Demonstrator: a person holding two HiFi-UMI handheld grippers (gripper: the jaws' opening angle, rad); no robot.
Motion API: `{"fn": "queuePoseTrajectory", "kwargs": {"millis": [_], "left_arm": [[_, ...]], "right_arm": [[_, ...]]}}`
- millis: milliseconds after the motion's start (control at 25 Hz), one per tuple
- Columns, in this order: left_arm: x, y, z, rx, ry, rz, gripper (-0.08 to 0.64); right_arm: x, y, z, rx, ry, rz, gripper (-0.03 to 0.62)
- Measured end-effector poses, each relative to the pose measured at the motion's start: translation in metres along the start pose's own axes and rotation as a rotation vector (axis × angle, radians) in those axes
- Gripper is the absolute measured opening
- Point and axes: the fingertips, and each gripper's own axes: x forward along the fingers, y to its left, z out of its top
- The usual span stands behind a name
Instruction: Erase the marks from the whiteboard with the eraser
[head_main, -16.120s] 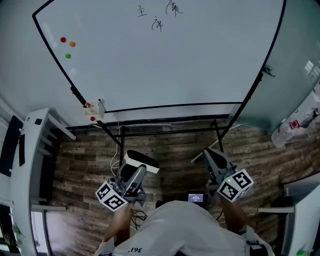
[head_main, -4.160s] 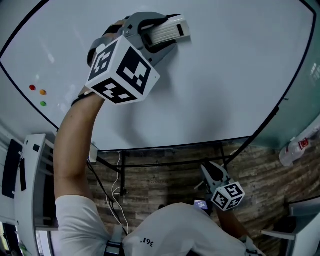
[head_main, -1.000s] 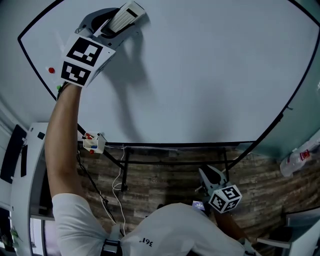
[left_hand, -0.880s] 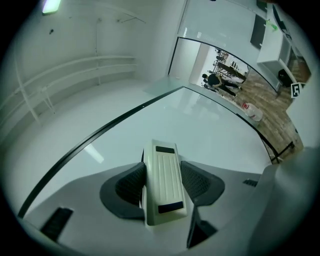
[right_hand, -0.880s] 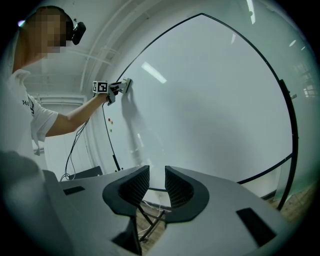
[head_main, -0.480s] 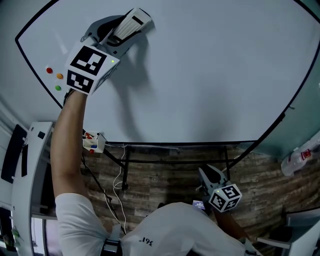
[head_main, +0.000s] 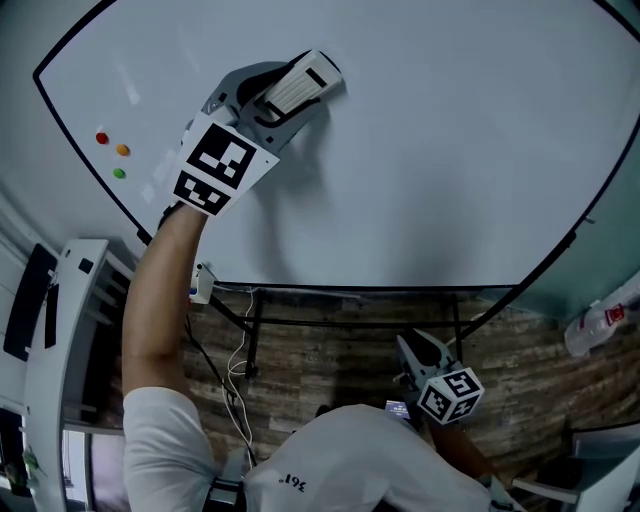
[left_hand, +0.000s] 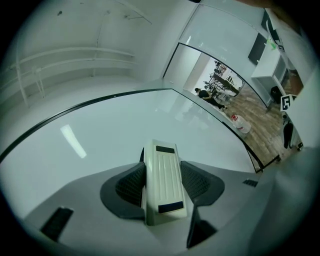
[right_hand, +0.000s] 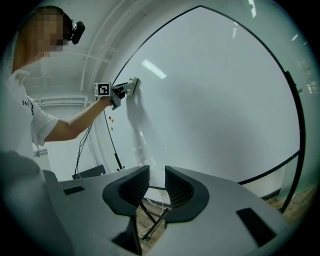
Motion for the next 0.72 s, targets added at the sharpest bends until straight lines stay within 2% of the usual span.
{"fn": "queuePoseTrajectory", "kwargs": {"millis": [280, 720], "left_arm": [[0.017, -0.042, -0.008, -0.011, -0.007, -0.057, 0.233], [0.027, -0.075, -0.024, -0.039, 0.014, -0.078, 0.233]], "right_arm": [[0.001, -0.006, -0.003, 0.005, 0.010, -0.003, 0.112], [0.000, -0.005, -0.005, 0.012, 0.017, -0.009, 0.112]]}}
